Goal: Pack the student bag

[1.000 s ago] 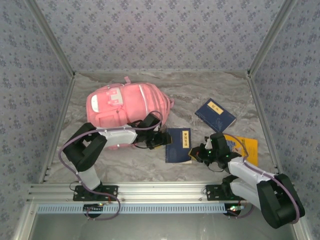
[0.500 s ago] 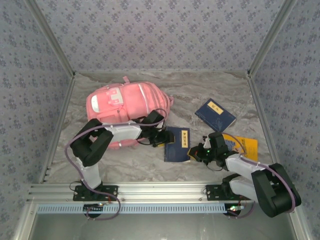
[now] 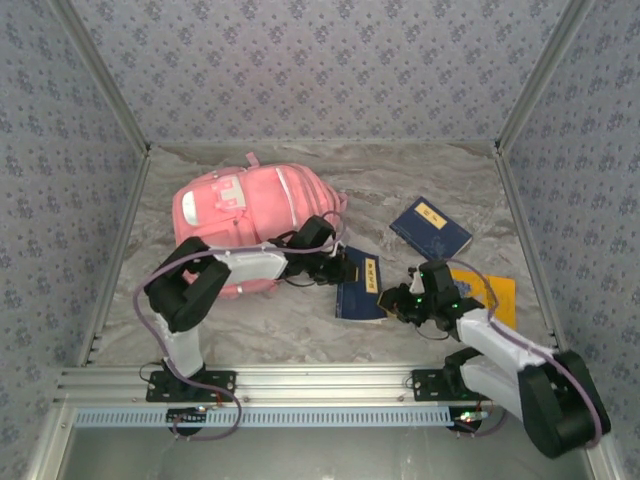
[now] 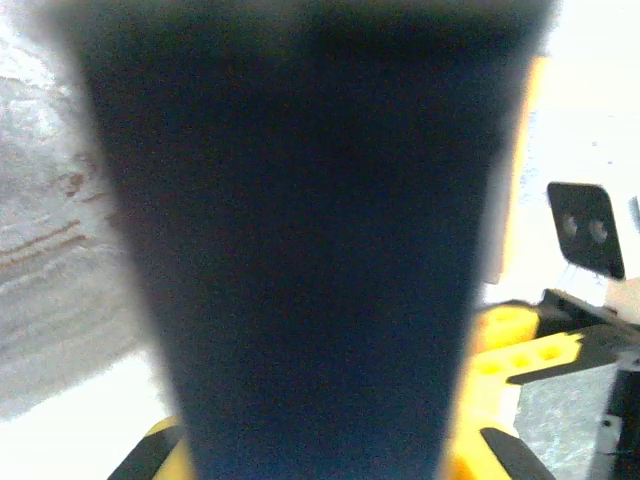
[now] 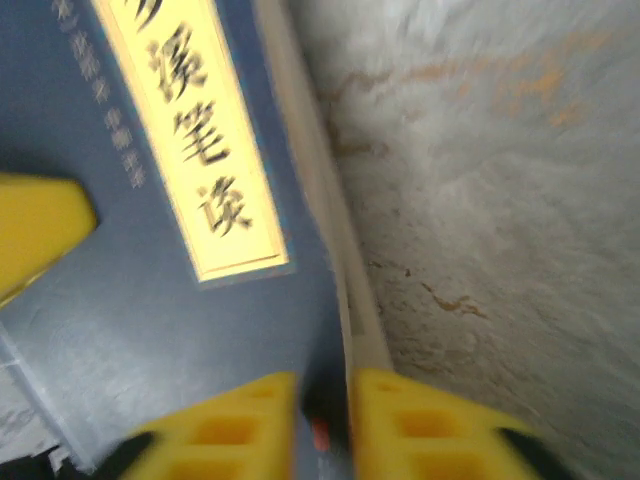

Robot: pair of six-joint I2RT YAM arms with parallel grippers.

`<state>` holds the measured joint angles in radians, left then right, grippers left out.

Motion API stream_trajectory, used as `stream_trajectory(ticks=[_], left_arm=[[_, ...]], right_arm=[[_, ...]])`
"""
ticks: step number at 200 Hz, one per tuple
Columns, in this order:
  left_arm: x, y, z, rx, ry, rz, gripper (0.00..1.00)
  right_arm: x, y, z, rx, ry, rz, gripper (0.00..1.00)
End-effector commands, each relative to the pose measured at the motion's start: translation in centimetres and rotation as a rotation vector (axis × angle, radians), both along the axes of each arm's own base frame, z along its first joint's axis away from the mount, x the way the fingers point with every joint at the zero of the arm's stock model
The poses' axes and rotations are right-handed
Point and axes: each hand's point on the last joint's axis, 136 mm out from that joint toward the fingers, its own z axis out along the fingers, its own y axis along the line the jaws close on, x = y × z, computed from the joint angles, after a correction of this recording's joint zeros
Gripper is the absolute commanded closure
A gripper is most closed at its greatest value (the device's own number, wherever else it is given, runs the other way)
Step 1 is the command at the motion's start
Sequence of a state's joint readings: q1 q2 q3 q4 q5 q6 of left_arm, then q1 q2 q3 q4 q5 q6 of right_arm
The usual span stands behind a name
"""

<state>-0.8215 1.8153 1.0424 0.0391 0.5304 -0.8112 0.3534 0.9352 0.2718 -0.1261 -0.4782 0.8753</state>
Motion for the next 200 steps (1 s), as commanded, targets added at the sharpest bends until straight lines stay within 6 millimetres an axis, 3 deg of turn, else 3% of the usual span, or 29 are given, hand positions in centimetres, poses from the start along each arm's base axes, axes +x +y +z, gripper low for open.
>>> stream_trajectory(ticks=[1,24,42,62,96,139,170,200], left_arm=[[1.1,1.0,6.7,-0.1,-0.139,0.018,1.0],[1.8,2.7,12.1,-0.173,-0.247,0.07,1.0],[2.2,4.0,16.6,-0.244,-0.335,0.127,1.0],[2.5,4.9,21.3,-0.37,-0.409,0.192,1.0],[2.7,5.7,27.0,-0.554,-0.473,0.274,1.0],[3.9,8.4,30.4,-0.643,-0.544,0.453,1.0],[4.3,8.3,32.0,-0.719,-0.527,0.48,1.0],[4.8,8.9,32.1,-0.728,-0.523,0.55,1.0]], right_arm=[[-0.5,-2.7,2.2,-0.165,-0.06,-0.022,0.47],[0.3,-3.6,7.3,-0.151,-0.202,-0.092,0.27],[1.0,-3.1,11.0,-0.089,-0.316,-0.096,0.23],[1.7,-1.0,14.7,0.095,-0.392,-0.093,0.21],[2.3,2.7,21.1,0.404,-0.555,-0.059,0.19],[1.2,5.5,26.4,0.413,-0.797,0.019,0.18],[2.0,6.3,28.1,0.458,-0.9,-0.036,0.19],[2.6,7.8,28.9,0.466,-0.959,-0.054,0.18]])
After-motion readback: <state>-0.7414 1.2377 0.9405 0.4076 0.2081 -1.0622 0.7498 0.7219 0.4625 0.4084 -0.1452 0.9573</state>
